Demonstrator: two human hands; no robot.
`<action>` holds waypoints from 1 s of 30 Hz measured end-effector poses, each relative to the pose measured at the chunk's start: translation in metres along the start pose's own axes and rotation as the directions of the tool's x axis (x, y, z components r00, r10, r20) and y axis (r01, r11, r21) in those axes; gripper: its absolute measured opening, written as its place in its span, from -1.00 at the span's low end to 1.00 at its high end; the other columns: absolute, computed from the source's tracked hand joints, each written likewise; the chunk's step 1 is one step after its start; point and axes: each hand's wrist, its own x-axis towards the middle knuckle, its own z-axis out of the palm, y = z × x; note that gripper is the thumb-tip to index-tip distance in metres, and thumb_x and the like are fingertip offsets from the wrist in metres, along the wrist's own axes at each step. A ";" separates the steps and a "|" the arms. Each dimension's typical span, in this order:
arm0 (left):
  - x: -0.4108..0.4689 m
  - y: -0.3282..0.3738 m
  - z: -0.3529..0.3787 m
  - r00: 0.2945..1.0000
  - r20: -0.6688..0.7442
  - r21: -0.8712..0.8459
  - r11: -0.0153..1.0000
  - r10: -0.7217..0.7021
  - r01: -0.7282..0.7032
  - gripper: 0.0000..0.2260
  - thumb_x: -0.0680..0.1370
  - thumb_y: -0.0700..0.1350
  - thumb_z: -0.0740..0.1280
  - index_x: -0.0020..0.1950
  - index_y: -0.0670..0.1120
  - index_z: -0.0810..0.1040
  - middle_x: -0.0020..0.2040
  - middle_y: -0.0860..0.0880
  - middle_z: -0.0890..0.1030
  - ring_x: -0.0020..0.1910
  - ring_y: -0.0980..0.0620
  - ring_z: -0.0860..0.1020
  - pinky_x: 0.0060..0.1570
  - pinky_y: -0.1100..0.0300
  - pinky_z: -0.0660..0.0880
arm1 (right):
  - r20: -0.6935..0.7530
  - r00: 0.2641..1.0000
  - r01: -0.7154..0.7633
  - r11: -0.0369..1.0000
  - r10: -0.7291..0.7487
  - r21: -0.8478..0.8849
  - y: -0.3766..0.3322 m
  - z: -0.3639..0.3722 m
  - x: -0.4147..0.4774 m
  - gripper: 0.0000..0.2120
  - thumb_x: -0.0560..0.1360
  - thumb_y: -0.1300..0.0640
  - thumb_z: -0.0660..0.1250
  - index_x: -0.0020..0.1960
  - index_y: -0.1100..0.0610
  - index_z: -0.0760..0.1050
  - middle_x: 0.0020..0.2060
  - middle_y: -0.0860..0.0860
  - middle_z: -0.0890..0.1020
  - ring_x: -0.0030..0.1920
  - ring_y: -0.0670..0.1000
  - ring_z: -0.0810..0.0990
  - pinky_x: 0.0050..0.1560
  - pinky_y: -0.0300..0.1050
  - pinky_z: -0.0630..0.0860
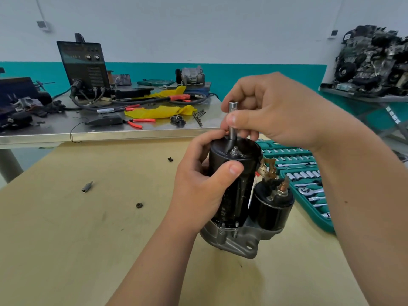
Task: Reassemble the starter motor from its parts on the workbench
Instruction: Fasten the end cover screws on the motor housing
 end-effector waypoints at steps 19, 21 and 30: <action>-0.003 0.001 0.002 1.000 0.005 0.017 1.000 0.024 -0.024 -0.55 0.31 -0.02 0.46 0.18 0.07 0.52 0.06 0.13 0.65 0.01 0.15 0.64 -0.09 0.36 0.54 | 0.165 0.986 -0.057 0.991 0.036 0.124 0.008 -0.015 -0.002 -0.91 0.51 0.15 0.35 -0.03 0.05 0.61 -0.17 -0.01 0.72 -0.26 -0.10 0.62 -0.23 -0.25 0.57; -0.003 0.002 0.001 1.000 0.006 0.016 1.000 0.017 -0.017 -0.55 0.31 -0.01 0.45 0.18 0.06 0.52 0.06 0.13 0.65 0.00 0.16 0.64 -0.10 0.36 0.54 | 0.142 0.989 -0.054 0.990 0.035 0.133 0.010 -0.014 -0.001 -0.91 0.54 0.22 0.36 -0.04 0.07 0.62 -0.18 0.03 0.72 -0.28 -0.11 0.62 -0.24 -0.25 0.57; -0.005 0.001 0.003 0.997 -0.074 0.047 0.999 0.027 -0.023 -0.57 0.33 0.02 0.48 0.17 0.12 0.53 0.08 0.09 0.65 -0.01 0.14 0.65 -0.12 0.33 0.55 | -0.176 0.984 -0.088 0.922 0.022 -0.376 -0.009 0.013 -0.004 -0.71 0.49 -0.06 0.37 -0.24 0.14 0.54 -0.42 0.04 0.55 -0.45 -0.09 0.41 -0.39 -0.15 0.34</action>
